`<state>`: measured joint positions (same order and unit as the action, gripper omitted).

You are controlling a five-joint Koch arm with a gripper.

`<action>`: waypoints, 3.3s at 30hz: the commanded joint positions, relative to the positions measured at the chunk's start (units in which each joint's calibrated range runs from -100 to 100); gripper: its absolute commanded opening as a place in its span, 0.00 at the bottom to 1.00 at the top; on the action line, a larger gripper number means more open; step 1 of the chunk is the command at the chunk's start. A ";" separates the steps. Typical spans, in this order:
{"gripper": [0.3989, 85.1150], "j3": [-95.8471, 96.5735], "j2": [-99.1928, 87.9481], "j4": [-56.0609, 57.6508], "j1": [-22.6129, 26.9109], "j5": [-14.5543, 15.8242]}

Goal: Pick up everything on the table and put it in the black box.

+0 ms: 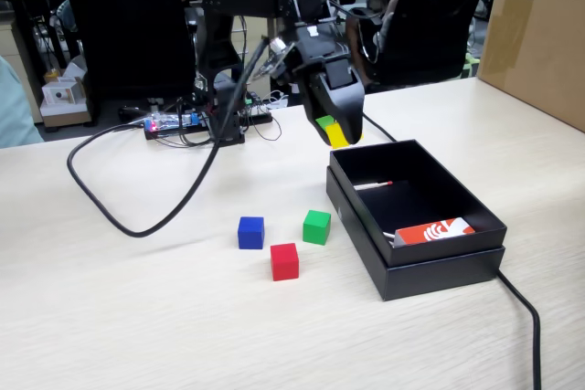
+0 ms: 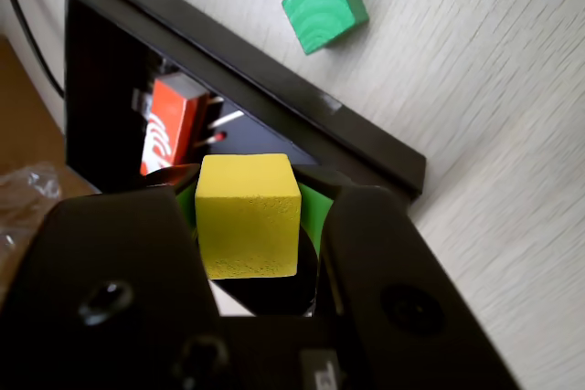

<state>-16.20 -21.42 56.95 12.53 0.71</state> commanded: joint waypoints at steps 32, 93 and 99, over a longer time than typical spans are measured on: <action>0.41 -10.18 9.32 1.06 1.71 6.79; 0.16 -5.10 0.25 6.42 -8.30 4.40; 0.16 -10.63 1.17 6.42 -0.78 4.44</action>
<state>-22.04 -17.54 63.22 10.23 5.49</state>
